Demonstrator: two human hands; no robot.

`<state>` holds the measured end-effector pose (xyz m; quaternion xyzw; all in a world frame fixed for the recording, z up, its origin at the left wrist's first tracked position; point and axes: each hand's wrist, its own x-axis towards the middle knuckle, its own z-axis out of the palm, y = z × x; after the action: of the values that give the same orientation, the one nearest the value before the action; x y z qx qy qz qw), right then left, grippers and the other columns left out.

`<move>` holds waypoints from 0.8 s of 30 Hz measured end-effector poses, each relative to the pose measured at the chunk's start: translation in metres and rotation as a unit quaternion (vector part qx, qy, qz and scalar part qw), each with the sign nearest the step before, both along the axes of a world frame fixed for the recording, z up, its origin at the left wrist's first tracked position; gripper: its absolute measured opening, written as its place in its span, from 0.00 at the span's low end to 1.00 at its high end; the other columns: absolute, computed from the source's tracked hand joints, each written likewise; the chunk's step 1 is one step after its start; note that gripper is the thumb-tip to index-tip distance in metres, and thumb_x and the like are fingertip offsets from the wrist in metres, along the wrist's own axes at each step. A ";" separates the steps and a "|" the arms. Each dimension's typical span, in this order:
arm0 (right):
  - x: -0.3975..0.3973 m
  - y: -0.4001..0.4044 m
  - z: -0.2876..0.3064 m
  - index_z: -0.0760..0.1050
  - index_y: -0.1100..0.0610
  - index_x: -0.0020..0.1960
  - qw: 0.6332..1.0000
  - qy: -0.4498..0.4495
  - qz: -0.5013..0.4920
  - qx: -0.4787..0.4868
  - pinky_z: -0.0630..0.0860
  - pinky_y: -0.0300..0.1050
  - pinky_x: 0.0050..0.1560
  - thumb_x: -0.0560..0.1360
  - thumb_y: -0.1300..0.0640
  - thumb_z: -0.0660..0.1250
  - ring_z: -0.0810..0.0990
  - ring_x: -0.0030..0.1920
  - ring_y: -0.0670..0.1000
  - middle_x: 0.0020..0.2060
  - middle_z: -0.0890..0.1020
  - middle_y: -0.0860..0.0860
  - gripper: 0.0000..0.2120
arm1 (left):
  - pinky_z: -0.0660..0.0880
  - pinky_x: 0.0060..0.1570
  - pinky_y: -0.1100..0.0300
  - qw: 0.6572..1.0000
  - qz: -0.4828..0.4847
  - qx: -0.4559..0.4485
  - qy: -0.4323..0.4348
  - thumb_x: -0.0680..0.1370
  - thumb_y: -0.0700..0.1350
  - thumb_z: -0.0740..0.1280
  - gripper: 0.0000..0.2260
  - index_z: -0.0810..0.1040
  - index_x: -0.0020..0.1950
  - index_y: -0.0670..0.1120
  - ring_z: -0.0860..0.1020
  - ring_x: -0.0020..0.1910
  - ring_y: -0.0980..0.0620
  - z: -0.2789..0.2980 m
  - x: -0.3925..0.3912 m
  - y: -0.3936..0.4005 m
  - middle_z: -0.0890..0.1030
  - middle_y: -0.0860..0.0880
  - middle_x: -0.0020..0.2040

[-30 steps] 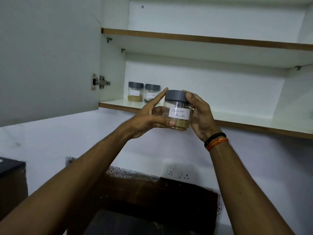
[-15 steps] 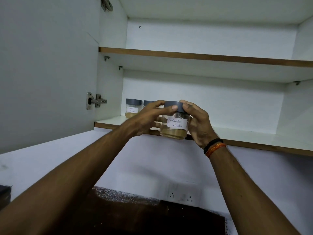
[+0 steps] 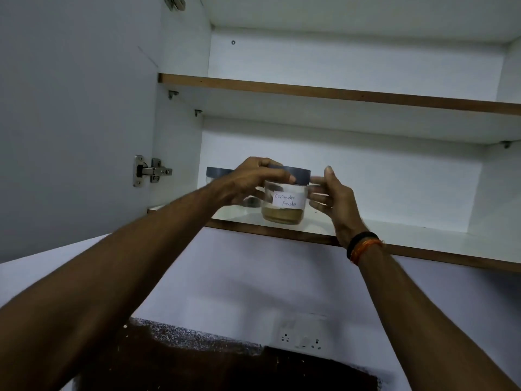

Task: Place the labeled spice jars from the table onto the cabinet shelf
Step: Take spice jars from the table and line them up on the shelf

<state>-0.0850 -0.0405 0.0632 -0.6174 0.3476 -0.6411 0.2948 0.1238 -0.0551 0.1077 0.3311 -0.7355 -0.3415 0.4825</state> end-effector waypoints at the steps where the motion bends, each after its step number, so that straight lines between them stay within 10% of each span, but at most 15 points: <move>1: -0.003 -0.005 -0.005 0.82 0.54 0.57 0.997 0.037 -0.061 0.001 0.79 0.54 0.60 0.81 0.35 0.55 0.84 0.54 0.53 0.51 0.85 0.52 0.27 | 0.79 0.37 0.60 1.000 0.004 -0.005 -0.013 0.73 0.45 0.75 0.13 0.80 0.57 0.46 0.82 0.54 0.46 0.005 0.001 -0.007 0.82 0.45 0.55; 5: -0.009 -0.013 -0.030 0.83 0.50 0.49 0.939 0.279 -0.198 -0.025 0.78 0.53 0.55 0.80 0.32 0.51 0.83 0.48 0.53 0.46 0.86 0.50 0.29 | 0.79 0.43 0.57 0.998 0.011 -0.009 -0.064 0.73 0.44 0.74 0.14 0.80 0.58 0.44 0.81 0.54 0.46 0.021 0.003 -0.029 0.82 0.45 0.54; 11: 0.003 -0.026 -0.055 0.80 0.51 0.38 0.741 0.497 -0.430 -0.138 0.65 0.41 0.34 0.81 0.40 0.52 0.74 0.32 0.49 0.32 0.81 0.48 0.25 | 0.81 0.43 0.58 0.996 0.020 -0.009 -0.087 0.72 0.42 0.75 0.15 0.79 0.58 0.41 0.82 0.50 0.49 0.033 -0.007 -0.076 0.84 0.47 0.50; 24: 0.008 -0.040 -0.066 0.74 0.55 0.27 0.730 0.422 -0.485 -0.234 0.69 0.39 0.28 0.75 0.50 0.59 0.70 0.23 0.50 0.21 0.74 0.50 0.20 | 0.76 0.44 0.62 0.951 0.057 -0.097 -0.289 0.64 0.56 0.77 0.28 0.79 0.62 0.49 0.81 0.51 0.54 0.038 -0.012 -0.152 0.83 0.53 0.53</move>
<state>-0.0774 -0.0807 -0.0024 -0.6215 0.5274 -0.4316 -0.3863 0.1118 -0.2074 0.1458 0.4089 -0.8527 -0.1303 0.2979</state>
